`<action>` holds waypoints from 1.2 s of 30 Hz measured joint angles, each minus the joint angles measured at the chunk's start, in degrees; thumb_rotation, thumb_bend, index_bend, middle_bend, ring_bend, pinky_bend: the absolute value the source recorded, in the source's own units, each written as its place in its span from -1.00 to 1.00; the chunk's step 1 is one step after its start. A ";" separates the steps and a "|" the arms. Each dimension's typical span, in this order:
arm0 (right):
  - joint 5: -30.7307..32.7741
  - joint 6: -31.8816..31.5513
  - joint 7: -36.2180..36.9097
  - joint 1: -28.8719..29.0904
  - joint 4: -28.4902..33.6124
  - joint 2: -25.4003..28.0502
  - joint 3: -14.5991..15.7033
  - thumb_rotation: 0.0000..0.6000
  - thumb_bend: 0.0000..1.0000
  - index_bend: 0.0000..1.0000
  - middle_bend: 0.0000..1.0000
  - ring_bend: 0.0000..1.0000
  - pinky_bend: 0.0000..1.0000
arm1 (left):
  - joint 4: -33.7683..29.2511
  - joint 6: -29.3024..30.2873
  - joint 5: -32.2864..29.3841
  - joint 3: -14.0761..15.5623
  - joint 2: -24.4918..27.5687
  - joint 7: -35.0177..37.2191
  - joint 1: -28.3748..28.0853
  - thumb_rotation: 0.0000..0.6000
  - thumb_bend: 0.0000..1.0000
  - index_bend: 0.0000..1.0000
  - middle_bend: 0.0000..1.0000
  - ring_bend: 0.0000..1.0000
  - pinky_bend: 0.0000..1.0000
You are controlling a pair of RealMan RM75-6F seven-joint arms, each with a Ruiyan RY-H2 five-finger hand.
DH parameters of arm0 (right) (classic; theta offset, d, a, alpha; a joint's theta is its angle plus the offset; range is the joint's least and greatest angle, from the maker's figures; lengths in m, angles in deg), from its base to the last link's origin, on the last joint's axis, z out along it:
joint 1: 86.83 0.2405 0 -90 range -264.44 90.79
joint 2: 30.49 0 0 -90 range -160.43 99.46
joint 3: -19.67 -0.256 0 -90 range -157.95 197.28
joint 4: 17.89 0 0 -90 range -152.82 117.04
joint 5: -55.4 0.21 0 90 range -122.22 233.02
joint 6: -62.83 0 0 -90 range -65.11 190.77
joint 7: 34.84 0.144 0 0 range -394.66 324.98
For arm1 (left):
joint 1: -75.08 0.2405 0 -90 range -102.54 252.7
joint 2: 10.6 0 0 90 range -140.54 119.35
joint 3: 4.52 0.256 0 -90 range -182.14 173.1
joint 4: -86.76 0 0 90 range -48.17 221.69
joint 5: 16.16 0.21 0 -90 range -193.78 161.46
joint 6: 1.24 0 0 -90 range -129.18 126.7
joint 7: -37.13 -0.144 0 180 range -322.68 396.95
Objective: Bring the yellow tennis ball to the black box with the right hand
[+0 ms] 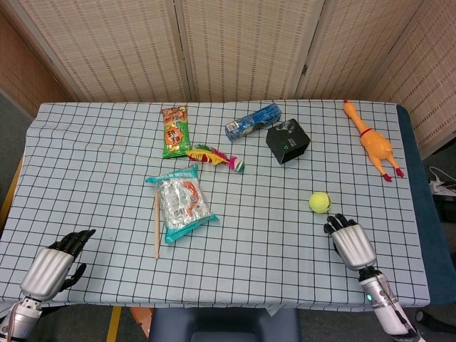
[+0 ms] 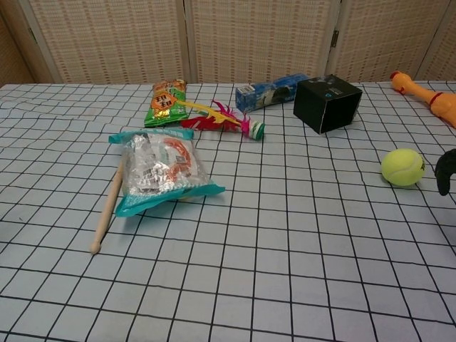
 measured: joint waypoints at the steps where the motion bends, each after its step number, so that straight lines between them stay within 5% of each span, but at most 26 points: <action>1: -0.01 0.01 0.13 -0.03 -0.25 -0.17 0.01 1.00 0.96 0.46 0.10 0.06 0.59 | -0.01 -0.02 0.04 0.02 0.00 0.04 0.00 1.00 -0.15 -0.82 -0.68 -0.63 -0.04; 5: 0.64 0.83 -0.04 0.01 -0.63 -0.59 -0.17 1.00 0.96 0.78 0.43 0.39 0.84 | -0.06 -0.07 0.17 0.06 0.01 -0.07 -0.04 1.00 -0.15 -0.82 -0.68 -0.63 -0.04; 11: 1.29 1.22 0.35 0.34 -1.90 -1.65 -0.98 1.00 0.96 0.89 0.65 0.55 0.98 | -0.09 -0.19 0.19 0.10 -0.01 -0.18 -0.05 1.00 -0.15 -0.82 -0.68 -0.63 -0.04; 36: 3.82 7.07 14.19 6.69 -25.94 -16.03 -4.62 1.00 0.96 0.95 0.71 0.61 1.00 | -0.11 -0.81 0.28 0.27 -0.07 -0.42 -0.26 1.00 -0.15 -0.82 -0.66 -0.63 -0.04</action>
